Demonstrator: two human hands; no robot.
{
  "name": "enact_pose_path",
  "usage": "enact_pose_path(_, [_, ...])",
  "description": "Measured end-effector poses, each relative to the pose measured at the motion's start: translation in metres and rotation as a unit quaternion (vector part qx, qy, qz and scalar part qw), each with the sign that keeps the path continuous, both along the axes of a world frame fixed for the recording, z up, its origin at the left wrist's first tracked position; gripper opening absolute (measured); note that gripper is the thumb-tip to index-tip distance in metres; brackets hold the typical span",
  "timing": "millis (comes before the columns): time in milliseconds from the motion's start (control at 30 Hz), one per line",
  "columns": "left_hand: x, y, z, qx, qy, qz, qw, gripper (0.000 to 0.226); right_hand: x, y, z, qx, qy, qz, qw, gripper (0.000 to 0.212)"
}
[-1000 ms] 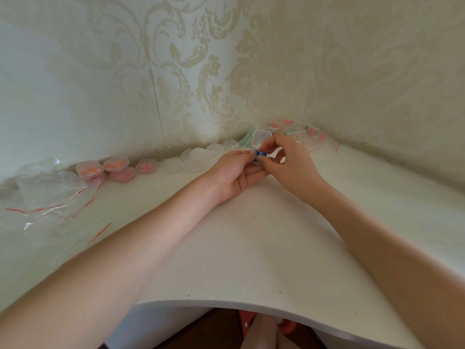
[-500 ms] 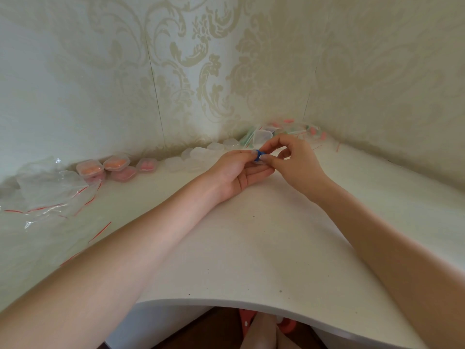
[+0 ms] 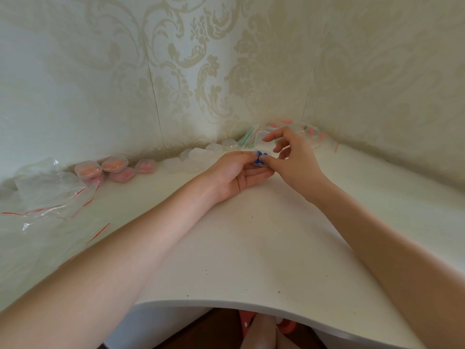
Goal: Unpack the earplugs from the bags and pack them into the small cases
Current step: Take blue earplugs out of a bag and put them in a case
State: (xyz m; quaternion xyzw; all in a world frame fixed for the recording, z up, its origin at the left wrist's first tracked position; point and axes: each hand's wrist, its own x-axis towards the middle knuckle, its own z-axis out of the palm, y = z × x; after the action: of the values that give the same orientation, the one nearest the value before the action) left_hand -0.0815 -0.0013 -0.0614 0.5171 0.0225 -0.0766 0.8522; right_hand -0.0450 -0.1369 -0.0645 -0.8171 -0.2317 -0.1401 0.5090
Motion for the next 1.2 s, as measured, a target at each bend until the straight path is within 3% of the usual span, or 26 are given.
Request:
enact_pose_path(133, [0.000, 0.000, 0.000, -0.015, 0.011, 0.001, 1.000, 0.017, -0.004, 0.003, 0.002, 0.040, 0.031, -0.014, 0.999, 0.043])
enact_pose_path(300, [0.001, 0.000, 0.001, -0.052, 0.040, 0.000, 0.998, 0.021, -0.007, 0.005, 0.008, 0.098, 0.090, 0.018, 0.991, 0.036])
enact_pose_path(467, [0.005, 0.005, 0.001, -0.103, 0.068, 0.013, 0.992, 0.047, -0.003, 0.003, 0.003, 0.067, 0.083, 0.008, 0.994, 0.054])
enact_pose_path(567, [0.003, 0.004, -0.001, -0.044, 0.012, -0.011, 0.999, 0.025, 0.000, 0.004, -0.002, 0.034, 0.047, 0.010, 0.998, 0.052])
enact_pose_path(733, [0.005, 0.003, -0.006, -0.007, -0.026, 0.021, 0.999, 0.019, 0.001, 0.006, 0.000, 0.097, 0.039, 0.007, 0.995, 0.048])
enact_pose_path(867, [0.001, 0.000, -0.004, 0.051, -0.042, 0.061, 0.996, 0.008, 0.004, 0.002, -0.006, 0.046, 0.017, 0.011, 0.999, 0.038])
enact_pose_path(1033, [-0.010, -0.002, -0.008, 0.244, -0.082, 0.144, 0.956, 0.010, -0.002, 0.004, -0.006, 0.006, 0.019, 0.042, 0.999, 0.027])
enact_pose_path(1133, [-0.017, 0.018, 0.009, 0.289, -0.080, 0.225, 0.927, 0.001, -0.009, 0.006, -0.002, 0.007, 0.019, 0.064, 0.998, 0.022])
enact_pose_path(1200, [-0.023, 0.043, 0.026, 0.317, -0.073, 0.302, 0.896, 0.007, -0.011, 0.007, -0.002, 0.008, 0.013, 0.063, 0.998, 0.017])
